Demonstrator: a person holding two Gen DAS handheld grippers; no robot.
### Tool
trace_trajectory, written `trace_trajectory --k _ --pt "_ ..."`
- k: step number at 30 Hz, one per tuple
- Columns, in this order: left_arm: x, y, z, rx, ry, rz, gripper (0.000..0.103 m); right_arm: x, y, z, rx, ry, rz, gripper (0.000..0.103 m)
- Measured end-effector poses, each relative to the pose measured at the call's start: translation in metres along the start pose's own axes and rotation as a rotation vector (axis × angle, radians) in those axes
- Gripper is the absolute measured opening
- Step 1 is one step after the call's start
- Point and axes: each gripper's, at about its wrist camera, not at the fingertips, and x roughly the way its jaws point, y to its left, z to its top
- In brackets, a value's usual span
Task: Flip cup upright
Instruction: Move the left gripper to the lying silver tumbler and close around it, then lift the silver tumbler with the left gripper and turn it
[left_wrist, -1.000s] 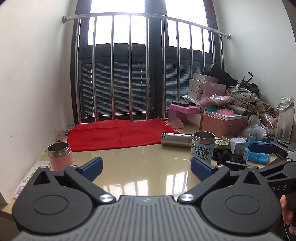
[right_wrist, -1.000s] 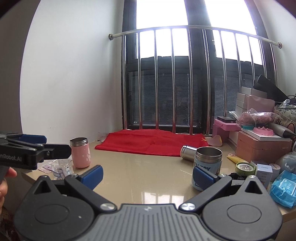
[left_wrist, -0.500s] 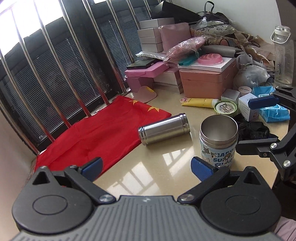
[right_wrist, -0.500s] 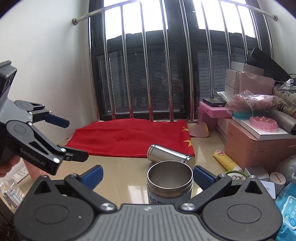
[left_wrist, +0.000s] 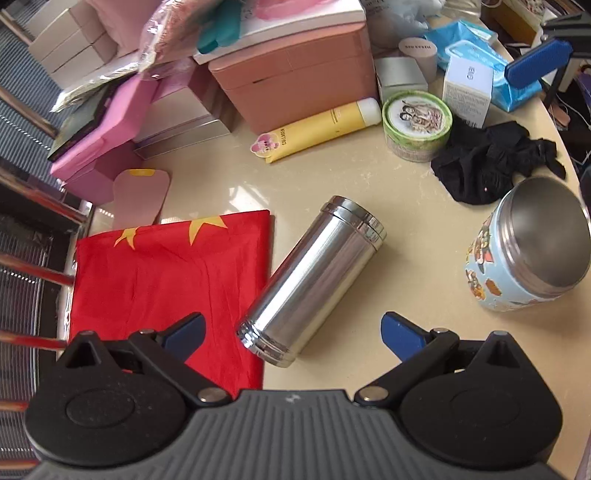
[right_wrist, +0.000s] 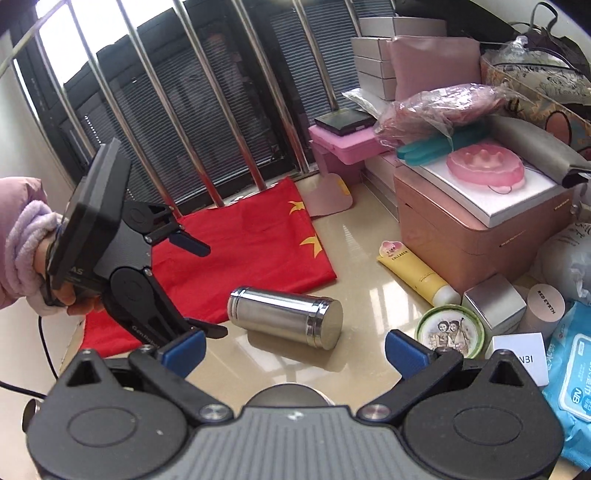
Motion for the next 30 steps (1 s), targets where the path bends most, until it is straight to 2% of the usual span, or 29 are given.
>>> trace_trajectory --k 3,6,8,9,11,12,14,16,18,22,30 --pt "0.042 0.002 0.009 0.086 0.006 -0.052 0.103 0.005 -0.01 0.001 0.062 0.014 -0.05 0.103" --pt "0.08 0.0 0.016 0.151 0.031 -0.14 0.099 0.013 -0.02 -0.001 0.101 0.037 -0.102 0.103" --pt "0.099 -0.005 0.018 0.204 0.053 -0.178 0.086 0.018 -0.024 -0.004 0.116 0.06 -0.129 0.103" --pt "0.102 -0.005 0.018 0.207 0.038 -0.194 0.088 0.019 -0.025 -0.005 0.117 0.068 -0.136 0.103" --pt "0.102 0.003 0.02 0.17 0.022 -0.27 0.072 0.021 -0.024 -0.007 0.108 0.079 -0.144 0.103" --pt "0.102 0.002 0.019 0.163 0.033 -0.273 0.07 0.021 -0.023 -0.007 0.102 0.085 -0.144 0.103" --pt "0.095 0.0 0.014 0.168 0.022 -0.26 0.068 0.021 -0.02 -0.007 0.091 0.086 -0.134 0.103" --pt "0.082 0.0 0.006 0.13 0.004 -0.271 0.067 0.02 -0.017 -0.006 0.074 0.08 -0.117 0.103" --pt "0.068 -0.001 -0.001 0.115 -0.015 -0.24 0.067 0.022 -0.015 -0.006 0.058 0.083 -0.104 0.103" --pt "0.04 -0.002 -0.012 0.093 -0.005 -0.193 0.067 0.023 -0.005 -0.006 0.004 0.088 -0.055 0.103" --pt "-0.054 -0.04 -0.016 0.06 0.01 -0.093 0.067 0.003 0.024 -0.009 -0.196 0.05 0.079 0.103"
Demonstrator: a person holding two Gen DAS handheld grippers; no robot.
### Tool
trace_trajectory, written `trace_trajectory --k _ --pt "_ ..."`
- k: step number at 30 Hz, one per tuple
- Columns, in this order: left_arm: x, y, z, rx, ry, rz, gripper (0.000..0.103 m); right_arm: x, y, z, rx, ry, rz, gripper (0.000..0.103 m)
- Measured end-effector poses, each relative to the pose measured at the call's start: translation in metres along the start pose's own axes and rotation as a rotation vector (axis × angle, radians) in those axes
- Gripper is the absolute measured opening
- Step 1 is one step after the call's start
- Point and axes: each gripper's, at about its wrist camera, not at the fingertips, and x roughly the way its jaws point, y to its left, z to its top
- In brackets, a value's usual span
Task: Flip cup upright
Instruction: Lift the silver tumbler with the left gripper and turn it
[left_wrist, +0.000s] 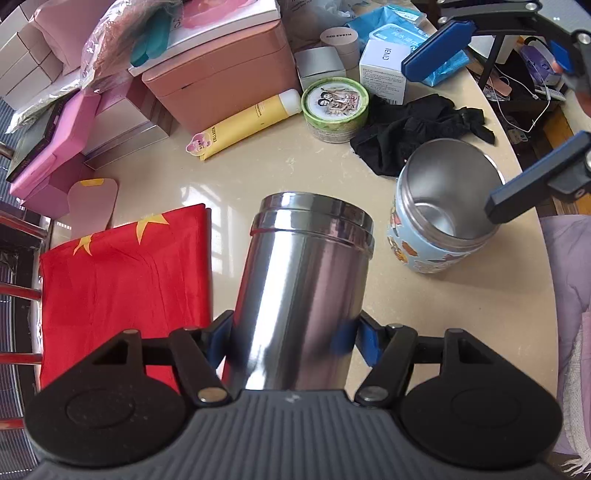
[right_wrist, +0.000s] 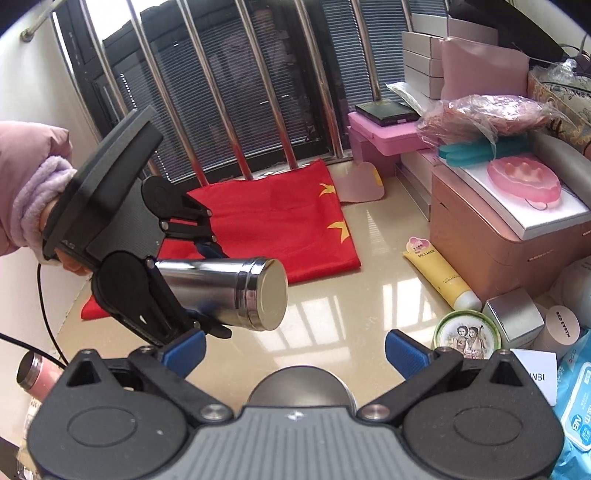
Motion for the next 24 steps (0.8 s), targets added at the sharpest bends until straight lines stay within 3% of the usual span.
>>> trace_trajectory --k 9,16,19,24 --pt "-0.062 -0.072 -0.015 -0.146 -0.038 0.138 0.067 -0.035 0.014 -0.025 -0.218 -0.182 0.131 0.103" --pt "-0.059 -0.155 -0.031 -0.19 0.0 0.251 0.067 -0.073 0.017 -0.093 -0.382 -0.351 0.226 0.103" --pt "-0.043 -0.183 -0.043 -0.243 -0.007 0.232 0.068 -0.087 0.019 -0.127 -0.386 -0.368 0.234 0.103" --pt "-0.004 -0.214 -0.058 -0.245 0.052 0.161 0.068 -0.099 0.022 -0.165 -0.342 -0.312 0.232 0.103"
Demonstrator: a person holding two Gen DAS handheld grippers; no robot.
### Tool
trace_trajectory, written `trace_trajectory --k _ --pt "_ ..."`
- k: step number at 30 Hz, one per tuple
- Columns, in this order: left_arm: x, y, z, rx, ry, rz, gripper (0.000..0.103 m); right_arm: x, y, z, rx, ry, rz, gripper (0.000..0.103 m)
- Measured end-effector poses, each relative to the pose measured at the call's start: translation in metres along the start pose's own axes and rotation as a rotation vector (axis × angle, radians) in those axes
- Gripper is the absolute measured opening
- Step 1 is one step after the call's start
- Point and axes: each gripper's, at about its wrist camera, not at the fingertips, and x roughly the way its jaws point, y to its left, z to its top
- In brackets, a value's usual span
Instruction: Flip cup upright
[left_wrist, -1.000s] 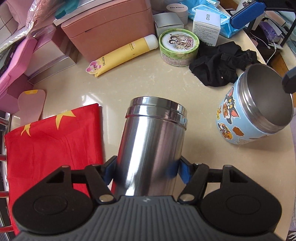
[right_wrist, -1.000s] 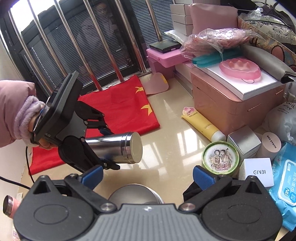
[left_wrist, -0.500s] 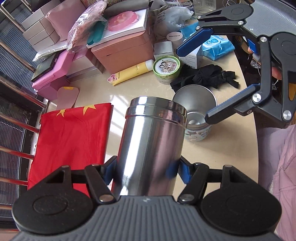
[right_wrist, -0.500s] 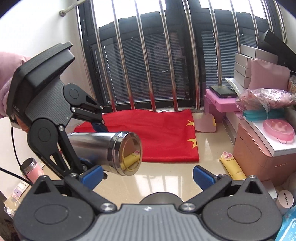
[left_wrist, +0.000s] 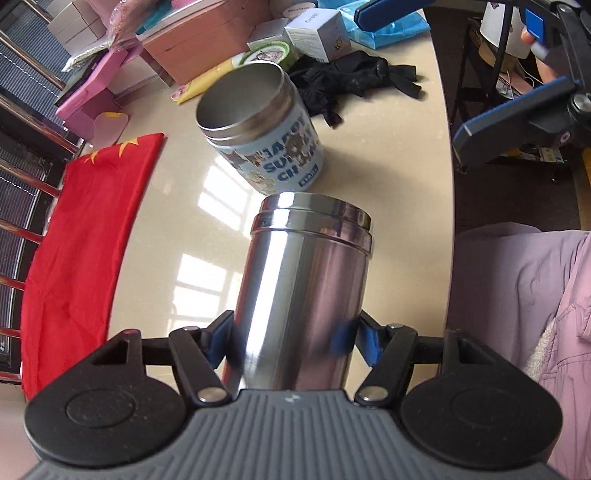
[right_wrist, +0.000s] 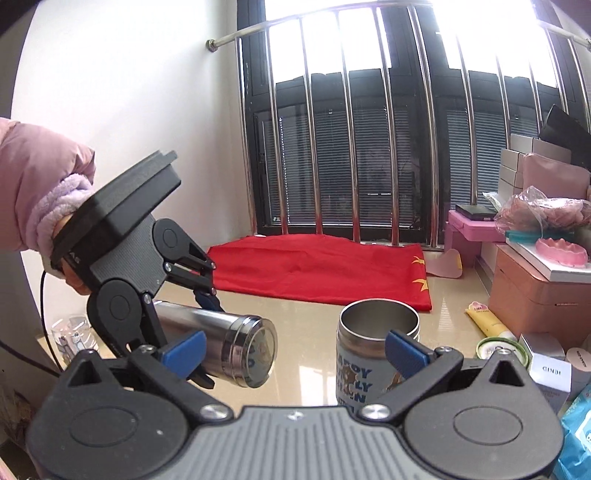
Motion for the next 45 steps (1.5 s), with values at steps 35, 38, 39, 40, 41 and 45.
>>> trace_trajectory --k 35,38,39,40,41,45 --pt "-0.119 -0.077 -0.09 -0.721 -0.441 0.471 0.103 0.029 0.047 -0.014 -0.261 0.208 0.034 0.103" --pt "-0.124 -0.089 -0.108 -0.847 -0.508 0.446 0.103 0.044 0.059 -0.01 -0.352 0.253 0.051 0.103" --pt "-0.124 -0.092 -0.114 -0.877 -0.518 0.436 0.103 0.05 0.064 -0.008 -0.397 0.273 0.054 0.103" --pt "-0.124 -0.093 -0.12 -0.901 -0.525 0.425 0.103 0.054 0.067 -0.006 -0.427 0.285 0.057 0.103" --pt "-0.122 -0.093 -0.127 -0.918 -0.526 0.417 0.103 0.06 0.072 -0.004 -0.472 0.304 0.062 0.103" --pt "-0.113 -0.092 -0.138 -0.935 -0.504 0.421 0.103 0.084 0.095 0.007 -0.666 0.378 0.093 0.103"
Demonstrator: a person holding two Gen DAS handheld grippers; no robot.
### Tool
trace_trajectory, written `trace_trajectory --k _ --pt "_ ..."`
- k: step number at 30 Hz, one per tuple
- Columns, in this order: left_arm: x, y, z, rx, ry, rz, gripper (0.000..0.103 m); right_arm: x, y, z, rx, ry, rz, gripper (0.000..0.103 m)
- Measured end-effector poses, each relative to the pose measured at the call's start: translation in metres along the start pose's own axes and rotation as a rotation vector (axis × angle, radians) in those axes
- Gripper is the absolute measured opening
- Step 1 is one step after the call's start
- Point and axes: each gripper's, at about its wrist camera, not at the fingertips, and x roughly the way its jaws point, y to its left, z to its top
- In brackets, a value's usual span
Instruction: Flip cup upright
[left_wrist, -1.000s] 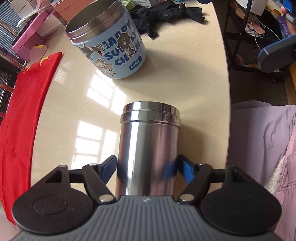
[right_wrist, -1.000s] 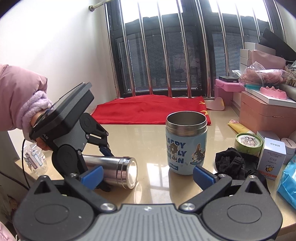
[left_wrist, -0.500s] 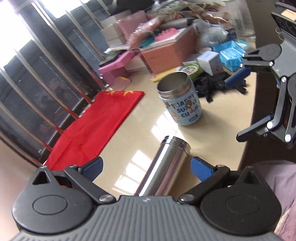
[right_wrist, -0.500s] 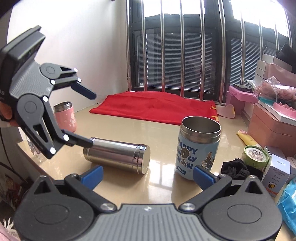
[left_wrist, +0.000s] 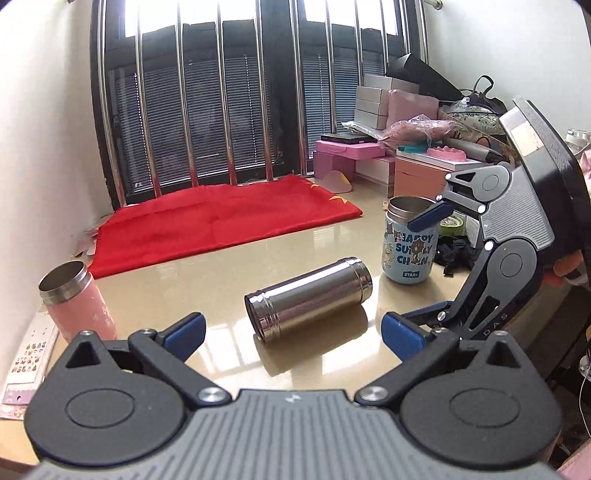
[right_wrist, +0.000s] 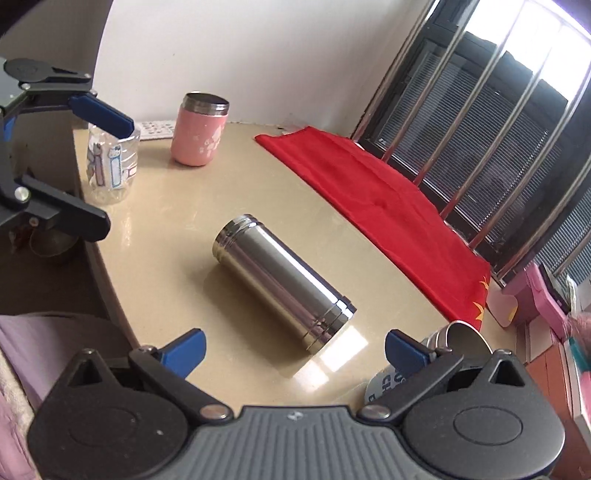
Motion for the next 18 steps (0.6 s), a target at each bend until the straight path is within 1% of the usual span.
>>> trace_trajectory --k 3,4,6,10,12,14,15,16,17,18 --pt "0.004 0.01 -0.003 -0.021 0.004 0.006 0.103 0.028 0.011 0.032 -0.212 0.095 0.015 0.103" --pt "0.006 0.013 -0.004 -0.025 0.009 0.008 0.103 0.037 0.013 0.04 -0.264 0.125 0.021 0.103" --pt "0.01 0.017 -0.004 -0.023 0.023 0.022 0.103 0.066 0.019 0.059 -0.395 0.2 0.043 0.103" --pt "0.019 0.027 -0.007 -0.016 0.063 0.052 0.103 0.121 0.024 0.087 -0.526 0.324 0.096 0.103" --pt "0.022 0.031 -0.007 -0.011 0.07 0.057 0.103 0.151 0.025 0.101 -0.554 0.391 0.143 0.103" --pt "0.023 0.034 -0.007 -0.009 0.07 0.061 0.103 0.177 0.024 0.108 -0.569 0.455 0.18 0.1" --pt "0.023 0.034 -0.008 -0.011 0.068 0.058 0.103 0.187 0.021 0.109 -0.565 0.486 0.195 0.088" --pt "0.021 0.035 -0.008 -0.017 0.066 0.054 0.103 0.197 0.017 0.111 -0.525 0.526 0.216 0.081" --pt "0.019 0.034 -0.009 -0.021 0.059 0.048 0.103 0.202 0.011 0.115 -0.472 0.546 0.231 0.068" --pt "0.017 0.035 -0.009 -0.026 0.051 0.04 0.103 0.205 0.003 0.119 -0.384 0.564 0.235 0.067"
